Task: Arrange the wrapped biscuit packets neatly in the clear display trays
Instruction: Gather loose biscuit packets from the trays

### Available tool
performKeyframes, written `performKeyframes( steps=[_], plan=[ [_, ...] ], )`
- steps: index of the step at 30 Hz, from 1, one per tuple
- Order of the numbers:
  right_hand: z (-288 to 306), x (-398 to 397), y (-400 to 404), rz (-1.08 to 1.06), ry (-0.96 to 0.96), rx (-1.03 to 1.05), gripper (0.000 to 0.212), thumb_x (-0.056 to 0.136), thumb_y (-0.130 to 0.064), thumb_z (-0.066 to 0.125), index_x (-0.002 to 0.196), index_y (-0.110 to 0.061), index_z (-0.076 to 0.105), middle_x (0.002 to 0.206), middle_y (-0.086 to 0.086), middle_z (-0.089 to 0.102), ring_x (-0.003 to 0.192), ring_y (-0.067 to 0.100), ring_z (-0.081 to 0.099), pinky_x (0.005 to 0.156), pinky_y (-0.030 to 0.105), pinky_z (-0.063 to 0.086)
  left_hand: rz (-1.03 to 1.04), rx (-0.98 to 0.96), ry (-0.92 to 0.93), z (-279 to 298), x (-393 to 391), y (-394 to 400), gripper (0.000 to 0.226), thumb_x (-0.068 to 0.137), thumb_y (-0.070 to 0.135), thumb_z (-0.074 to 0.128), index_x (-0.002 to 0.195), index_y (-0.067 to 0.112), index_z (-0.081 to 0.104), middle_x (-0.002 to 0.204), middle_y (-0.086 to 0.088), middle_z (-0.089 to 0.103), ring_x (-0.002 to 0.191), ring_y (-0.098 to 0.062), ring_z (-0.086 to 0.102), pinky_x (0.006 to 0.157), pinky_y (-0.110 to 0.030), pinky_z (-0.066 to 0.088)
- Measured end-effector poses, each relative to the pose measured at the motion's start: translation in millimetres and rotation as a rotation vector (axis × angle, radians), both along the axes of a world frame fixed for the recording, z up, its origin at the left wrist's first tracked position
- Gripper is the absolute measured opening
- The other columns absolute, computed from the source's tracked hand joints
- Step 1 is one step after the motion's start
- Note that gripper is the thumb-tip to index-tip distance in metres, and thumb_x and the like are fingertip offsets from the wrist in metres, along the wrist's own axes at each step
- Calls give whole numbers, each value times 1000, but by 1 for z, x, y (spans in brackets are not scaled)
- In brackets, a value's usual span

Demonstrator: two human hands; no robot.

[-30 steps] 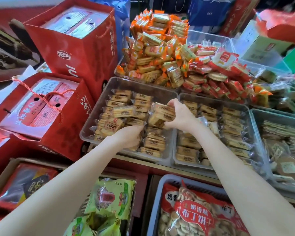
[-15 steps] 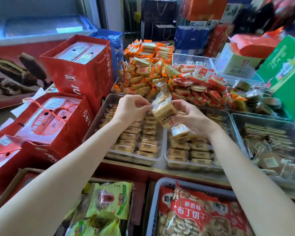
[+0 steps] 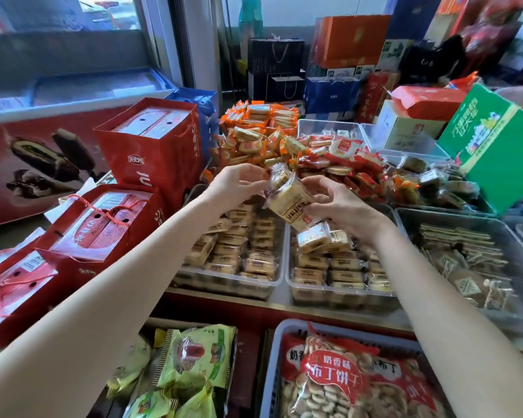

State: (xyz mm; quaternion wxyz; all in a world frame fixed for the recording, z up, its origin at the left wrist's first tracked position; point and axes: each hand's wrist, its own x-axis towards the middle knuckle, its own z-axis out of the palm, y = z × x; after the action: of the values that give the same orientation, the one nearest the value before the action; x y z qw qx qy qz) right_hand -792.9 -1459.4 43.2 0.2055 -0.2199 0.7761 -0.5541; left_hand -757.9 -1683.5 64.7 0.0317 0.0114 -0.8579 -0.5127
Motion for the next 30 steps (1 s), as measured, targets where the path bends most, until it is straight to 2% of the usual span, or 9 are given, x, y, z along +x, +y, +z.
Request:
performKeyframes(
  steps=[4,7,12,15,17,19,22,25,30],
  plan=[
    [3,4,-3,22,17,9,52,78,-20,71,123,-26,47,114,19,63,111,31,59,96,45,49,-48,8,90,10,6,10,15,81,11,71,96,10,70,85,6,67,76,-7,63,76,-21,50],
    [5,8,-1,4,34,-50,56,71,-24,69,122,-23,48,120,15,59,111,28,58,89,36,53,-1,55,101,7,9,6,13,78,14,74,89,9,71,79,5,66,70,-5,60,67,-15,50],
    [1,16,-1,-29,-63,-276,62,70,-22,75,124,-17,44,116,13,60,91,12,67,67,18,51,25,295,24,-2,15,2,6,83,13,68,78,14,65,77,-5,63,71,-11,61,71,-22,56],
    [-9,20,-6,-68,-123,-346,84,54,-41,86,121,-17,41,108,9,65,93,15,65,71,24,53,84,265,30,-8,16,6,9,86,12,66,78,11,62,74,-6,62,67,-11,60,67,-24,57],
    [-16,21,-6,-97,-129,-352,88,51,-46,86,120,-18,40,112,13,61,98,19,61,83,37,52,108,212,42,-12,17,9,8,86,11,66,79,10,62,72,-7,64,63,-13,62,67,-29,58],
    [-23,23,-3,-108,-133,-340,86,53,-43,86,121,-18,39,113,16,60,101,23,59,91,44,48,46,142,16,-12,18,9,6,86,12,66,82,13,63,73,-8,67,63,-16,65,70,-34,59],
    [-27,26,8,-90,-127,-300,83,52,-41,86,120,-20,41,112,14,63,103,22,61,86,32,52,-93,84,-71,-6,22,8,8,87,18,65,95,19,62,81,-6,71,63,-13,69,68,-30,58],
    [-23,29,12,-56,-100,-278,84,51,-39,88,119,-19,43,110,11,66,101,18,64,85,26,52,-105,-62,-30,-4,23,12,6,87,18,65,88,15,60,73,-2,71,58,-12,69,67,-35,57],
    [-14,29,5,-119,22,-224,64,63,-25,80,115,-21,43,118,14,59,106,23,63,89,33,54,45,102,-10,-13,23,16,17,89,15,63,78,13,50,77,-9,71,63,-20,71,67,-39,59]
  ],
)
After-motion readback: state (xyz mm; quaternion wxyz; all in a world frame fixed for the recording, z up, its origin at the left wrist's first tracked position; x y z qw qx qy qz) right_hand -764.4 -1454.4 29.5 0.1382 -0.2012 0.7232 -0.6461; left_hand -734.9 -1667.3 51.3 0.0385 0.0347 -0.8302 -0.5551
